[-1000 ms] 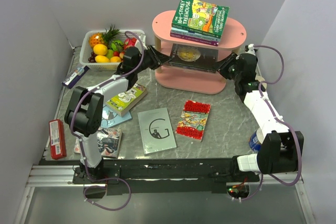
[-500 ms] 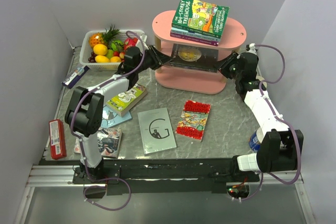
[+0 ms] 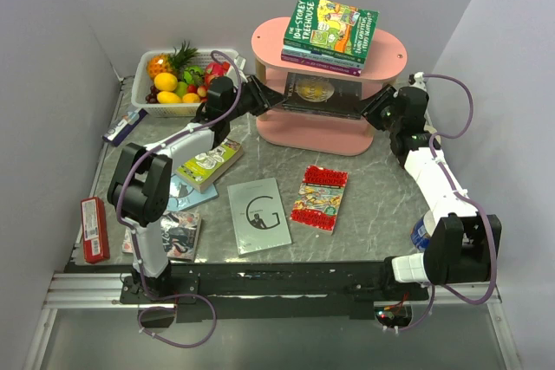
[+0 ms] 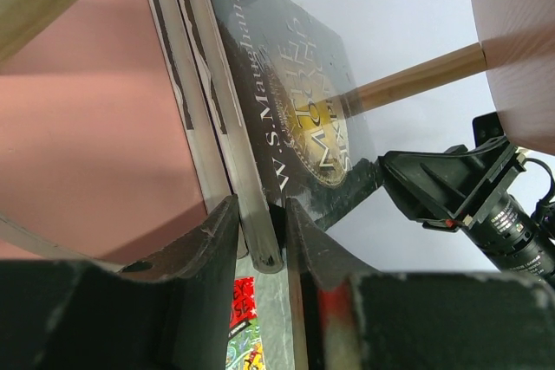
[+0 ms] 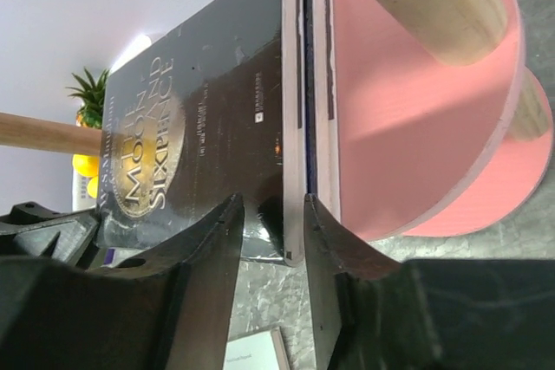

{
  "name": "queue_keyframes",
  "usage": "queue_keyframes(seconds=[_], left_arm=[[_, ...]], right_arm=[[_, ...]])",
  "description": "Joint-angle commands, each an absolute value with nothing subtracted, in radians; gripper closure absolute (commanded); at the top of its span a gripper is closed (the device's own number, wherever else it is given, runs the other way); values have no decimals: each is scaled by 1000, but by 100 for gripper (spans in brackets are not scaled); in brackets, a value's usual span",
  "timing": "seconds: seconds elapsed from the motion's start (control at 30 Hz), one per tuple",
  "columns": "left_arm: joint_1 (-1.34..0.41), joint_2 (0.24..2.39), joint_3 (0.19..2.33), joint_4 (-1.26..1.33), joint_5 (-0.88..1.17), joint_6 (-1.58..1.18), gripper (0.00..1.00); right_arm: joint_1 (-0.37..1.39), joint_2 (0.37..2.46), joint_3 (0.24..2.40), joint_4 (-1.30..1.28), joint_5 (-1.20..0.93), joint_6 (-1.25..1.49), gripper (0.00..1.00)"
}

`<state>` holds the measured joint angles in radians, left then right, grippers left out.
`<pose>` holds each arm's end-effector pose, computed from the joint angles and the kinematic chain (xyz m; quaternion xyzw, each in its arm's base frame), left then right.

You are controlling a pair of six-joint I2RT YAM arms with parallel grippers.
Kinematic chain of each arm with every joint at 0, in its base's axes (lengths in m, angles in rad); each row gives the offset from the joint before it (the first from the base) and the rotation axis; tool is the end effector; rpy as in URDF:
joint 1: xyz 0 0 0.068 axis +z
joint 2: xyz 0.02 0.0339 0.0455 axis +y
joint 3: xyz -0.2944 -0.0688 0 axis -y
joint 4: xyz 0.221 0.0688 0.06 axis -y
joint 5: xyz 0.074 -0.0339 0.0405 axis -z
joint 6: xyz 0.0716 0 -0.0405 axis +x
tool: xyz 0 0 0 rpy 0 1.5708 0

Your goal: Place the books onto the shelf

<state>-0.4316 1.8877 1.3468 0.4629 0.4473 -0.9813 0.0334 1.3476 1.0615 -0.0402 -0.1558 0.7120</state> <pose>0.4141 -0.2248 0.3201 -0.0493 0.7299 -0.5536 0.3979 0.3203 0.0218 0.3494 0.2269 0.7790 0.2705 0.5182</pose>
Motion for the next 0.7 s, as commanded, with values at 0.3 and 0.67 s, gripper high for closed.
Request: queue_keyframes(seconds=[0.3, 0.67], left_arm=[[-453, 1838, 1381, 497, 499, -956, 68], [-448, 1848, 1384, 508, 514, -965, 68]], right_arm=[[21, 1368, 1101, -32, -153, 667, 51], [34, 1394, 1085, -5, -224, 693, 53]])
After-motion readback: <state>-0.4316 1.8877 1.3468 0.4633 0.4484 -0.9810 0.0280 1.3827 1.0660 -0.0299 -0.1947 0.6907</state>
